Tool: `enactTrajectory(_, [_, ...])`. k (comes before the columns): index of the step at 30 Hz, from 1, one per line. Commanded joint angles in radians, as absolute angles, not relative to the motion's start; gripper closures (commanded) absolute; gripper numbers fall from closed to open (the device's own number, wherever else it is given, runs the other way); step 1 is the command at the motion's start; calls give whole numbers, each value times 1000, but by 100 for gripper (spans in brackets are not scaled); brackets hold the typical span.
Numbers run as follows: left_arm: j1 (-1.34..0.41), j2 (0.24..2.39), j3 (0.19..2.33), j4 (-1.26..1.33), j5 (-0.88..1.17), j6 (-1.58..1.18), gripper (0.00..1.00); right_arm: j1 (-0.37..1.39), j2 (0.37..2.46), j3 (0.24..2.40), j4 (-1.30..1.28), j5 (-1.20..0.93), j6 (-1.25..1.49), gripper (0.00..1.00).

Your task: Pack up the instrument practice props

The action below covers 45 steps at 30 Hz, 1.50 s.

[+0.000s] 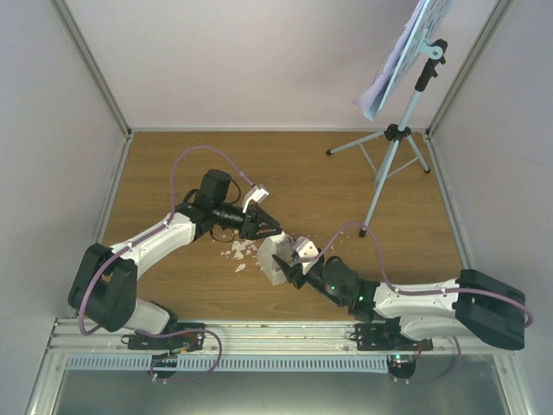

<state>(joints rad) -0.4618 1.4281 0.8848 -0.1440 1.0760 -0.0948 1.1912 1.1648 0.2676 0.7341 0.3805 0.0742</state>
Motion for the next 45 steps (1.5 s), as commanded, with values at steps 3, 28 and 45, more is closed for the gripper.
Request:
enactTrajectory(3, [-461,1440,905,-147,1064,-75,55,1200,1192,278,702,341,61,47])
enactTrajectory(28, [-460,1442,907,-149,1065,-74,56,1200,1261,293,634,284,63,40])
enactTrajectory(45, [-461,1435,907,-150,1061,-72,56,1200,1207,296,569,341,106,8])
